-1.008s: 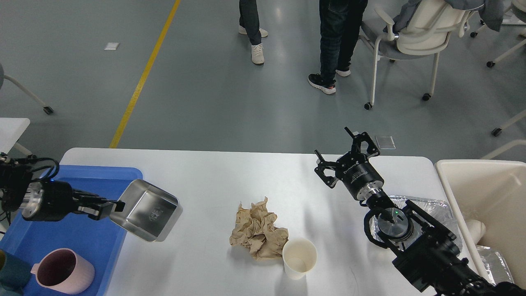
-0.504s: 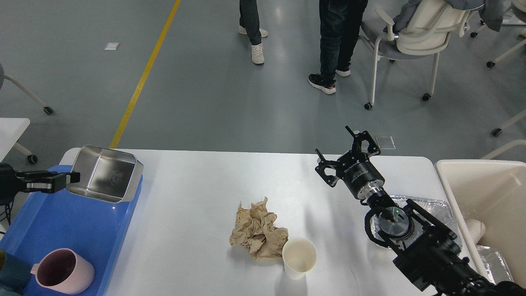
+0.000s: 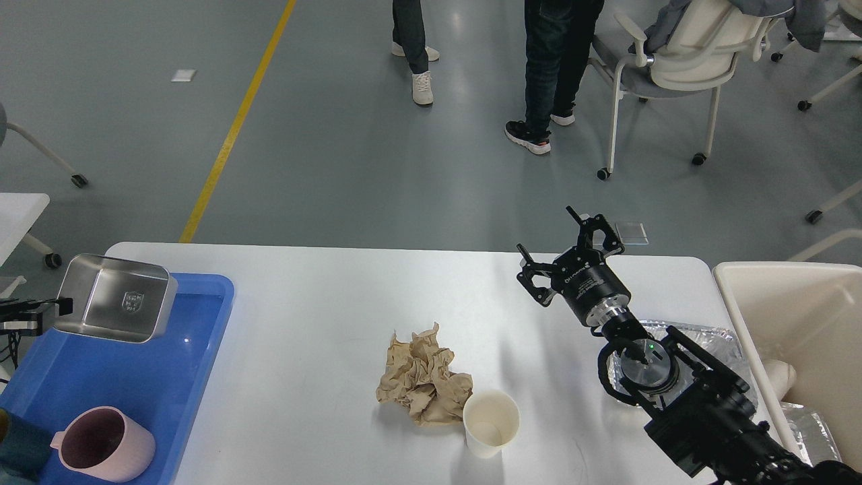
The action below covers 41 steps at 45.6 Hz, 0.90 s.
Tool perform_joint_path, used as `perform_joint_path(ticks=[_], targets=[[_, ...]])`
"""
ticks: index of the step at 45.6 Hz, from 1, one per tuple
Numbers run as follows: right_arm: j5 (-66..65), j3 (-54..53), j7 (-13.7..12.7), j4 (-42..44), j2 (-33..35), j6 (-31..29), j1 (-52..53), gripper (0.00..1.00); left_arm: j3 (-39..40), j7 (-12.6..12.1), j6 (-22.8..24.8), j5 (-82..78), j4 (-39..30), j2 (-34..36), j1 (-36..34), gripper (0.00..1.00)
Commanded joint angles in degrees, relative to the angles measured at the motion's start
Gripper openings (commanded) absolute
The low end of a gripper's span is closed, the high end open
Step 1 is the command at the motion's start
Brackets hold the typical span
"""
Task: Tidy desktop
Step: 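Lower the steel tin into the blue tray and open the left gripper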
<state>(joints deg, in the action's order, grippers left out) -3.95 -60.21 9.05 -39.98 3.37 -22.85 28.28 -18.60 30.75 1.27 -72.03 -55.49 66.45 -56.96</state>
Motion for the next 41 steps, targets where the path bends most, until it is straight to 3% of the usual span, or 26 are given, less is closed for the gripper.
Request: perform_joint_path(ticks=[1, 23, 41], targets=[[0.0, 0.0, 0.0, 0.0, -0.1, 0.0, -0.2, 1.0, 0.0, 0.0, -1.8, 0.8, 2.4, -1.2, 1.8, 0.02], [0.0, 0.0, 0.0, 0.1, 0.1, 0.1, 0.0, 1.0, 0.2, 0.8, -3.0, 6.5, 13.3, -10.5, 6.9, 0.03], [0.0, 0.1, 0.0, 0.0, 0.1, 0.1, 0.1, 1.0, 0.4, 0.7, -7.3, 8.3, 18.1, -11.8, 13.3, 0.03]])
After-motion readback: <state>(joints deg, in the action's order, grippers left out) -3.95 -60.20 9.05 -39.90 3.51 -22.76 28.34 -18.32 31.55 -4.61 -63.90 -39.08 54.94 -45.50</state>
